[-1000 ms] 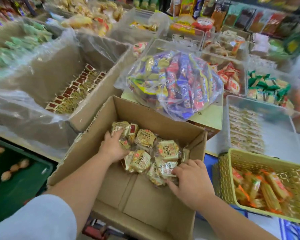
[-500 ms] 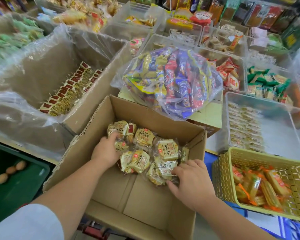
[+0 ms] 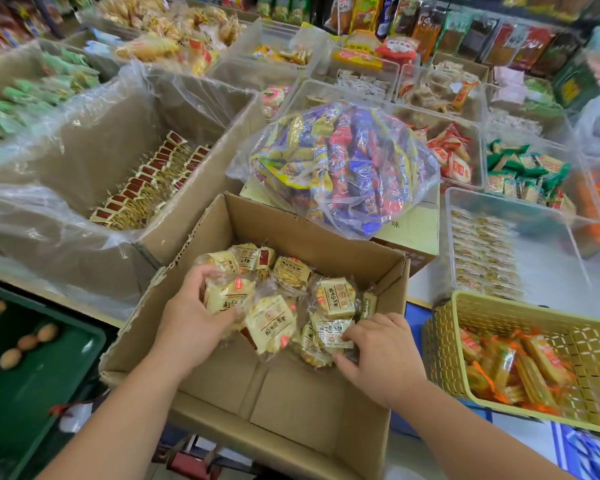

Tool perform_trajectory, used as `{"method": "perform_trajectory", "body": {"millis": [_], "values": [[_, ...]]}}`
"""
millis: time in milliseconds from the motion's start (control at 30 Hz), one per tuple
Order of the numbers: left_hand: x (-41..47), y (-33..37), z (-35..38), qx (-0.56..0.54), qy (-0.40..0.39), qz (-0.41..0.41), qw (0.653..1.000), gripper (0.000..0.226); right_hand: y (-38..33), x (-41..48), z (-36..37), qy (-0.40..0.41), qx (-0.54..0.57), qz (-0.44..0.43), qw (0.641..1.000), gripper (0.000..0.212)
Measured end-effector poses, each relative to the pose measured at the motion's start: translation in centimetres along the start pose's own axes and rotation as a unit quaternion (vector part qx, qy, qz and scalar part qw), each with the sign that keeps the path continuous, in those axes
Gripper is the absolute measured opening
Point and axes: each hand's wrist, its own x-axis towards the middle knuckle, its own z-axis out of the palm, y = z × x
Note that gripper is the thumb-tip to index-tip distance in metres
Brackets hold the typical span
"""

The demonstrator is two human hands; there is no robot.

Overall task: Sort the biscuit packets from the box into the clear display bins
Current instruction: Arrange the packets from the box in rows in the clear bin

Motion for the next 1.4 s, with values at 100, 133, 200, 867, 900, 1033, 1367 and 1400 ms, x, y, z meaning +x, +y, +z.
{"method": "perform_trajectory", "body": {"millis": [100,133,200,867,900,1033,1367,1400], "values": [[-2.5,1.0,0.2,-0.164,0.012,-0.019,0.986,0.063,0.0,-0.1,-0.4,0.027,0.051,-0.012,0.998,0.056],[-3.3,1.4,0.4,-0.195,0.016,-0.021,0.980,0.063,0.2,-0.2,-0.6,0.035,0.082,-0.019,0.996,0.060],[-4.7,2.2,1.1,-0.236,0.020,-0.025,0.971,0.061,0.6,-0.6,-1.2,0.035,0.168,-0.035,0.985,0.081],[-15.6,15.8,23.9,-0.313,0.005,-0.086,0.946,0.044,22.6,-10.3,-5.6,0.144,0.219,-0.263,0.928,0.074],[-15.9,16.6,25.3,-0.314,0.003,-0.091,0.945,0.040,24.2,-10.8,-5.5,0.144,0.231,-0.258,0.927,0.079],[-16.4,18.9,30.0,-0.301,-0.007,-0.094,0.949,0.034,30.4,-12.3,-4.3,0.127,0.310,-0.209,0.919,0.082],[-10.9,22.1,38.0,-0.252,-0.027,-0.069,0.965,0.039,44.9,-9.9,-2.4,0.144,0.415,0.032,0.898,0.037],[-10.2,22.4,38.7,-0.242,-0.030,-0.067,0.967,0.041,46.2,-9.1,-2.6,0.126,0.391,0.042,0.911,0.034]]}}
